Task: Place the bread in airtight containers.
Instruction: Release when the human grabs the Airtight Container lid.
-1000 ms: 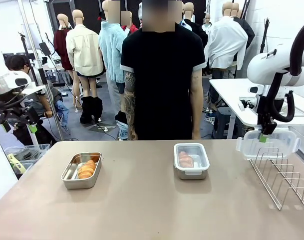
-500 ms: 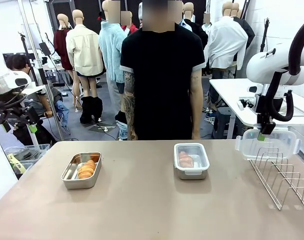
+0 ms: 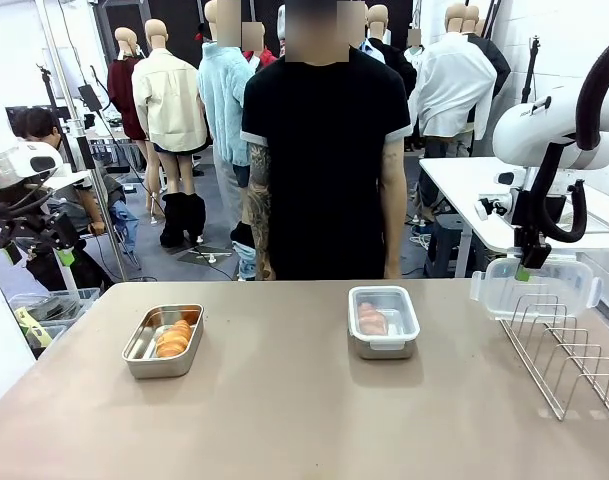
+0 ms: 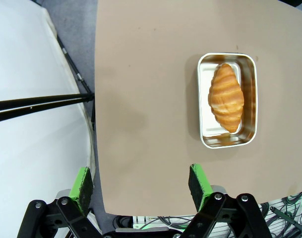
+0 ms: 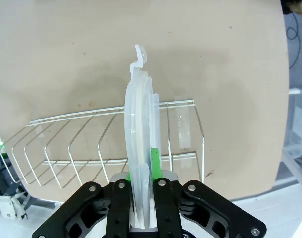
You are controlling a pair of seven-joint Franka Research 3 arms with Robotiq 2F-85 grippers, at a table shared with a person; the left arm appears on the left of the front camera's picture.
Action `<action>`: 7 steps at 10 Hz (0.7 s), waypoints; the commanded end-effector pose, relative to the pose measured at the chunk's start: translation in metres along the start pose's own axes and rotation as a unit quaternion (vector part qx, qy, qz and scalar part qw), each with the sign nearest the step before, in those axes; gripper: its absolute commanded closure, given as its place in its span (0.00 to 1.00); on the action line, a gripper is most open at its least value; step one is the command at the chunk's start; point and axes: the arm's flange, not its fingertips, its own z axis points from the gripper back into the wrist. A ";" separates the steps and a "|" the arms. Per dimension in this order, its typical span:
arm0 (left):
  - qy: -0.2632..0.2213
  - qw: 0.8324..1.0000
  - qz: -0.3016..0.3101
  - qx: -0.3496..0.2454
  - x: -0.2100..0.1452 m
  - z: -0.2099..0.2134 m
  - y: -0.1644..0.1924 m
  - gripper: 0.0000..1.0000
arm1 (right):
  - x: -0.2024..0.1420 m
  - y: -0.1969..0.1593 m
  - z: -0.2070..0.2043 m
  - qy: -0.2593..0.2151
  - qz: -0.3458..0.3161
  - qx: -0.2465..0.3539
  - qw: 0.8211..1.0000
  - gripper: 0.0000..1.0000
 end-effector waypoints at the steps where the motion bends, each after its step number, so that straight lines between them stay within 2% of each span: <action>1: -0.002 1.000 0.008 0.013 0.000 0.000 0.001 0.00 | 0.007 0.017 0.015 -0.005 -0.013 -0.002 1.000 1.00; 2: -0.002 1.000 0.008 0.013 0.000 0.000 0.001 0.00 | 0.018 0.035 0.029 -0.005 -0.011 -0.023 1.000 1.00; 4: -0.002 1.000 0.008 0.013 0.000 0.000 0.001 0.00 | 0.038 0.073 0.063 -0.014 0.057 -0.041 0.997 1.00; 5: -0.002 1.000 0.008 0.013 0.000 0.000 0.001 0.00 | 0.051 0.092 0.077 0.000 0.080 -0.057 0.995 1.00; 7: -0.002 1.000 0.008 0.013 0.000 0.000 0.001 0.00 | 0.084 0.120 0.103 0.029 0.138 -0.135 0.981 1.00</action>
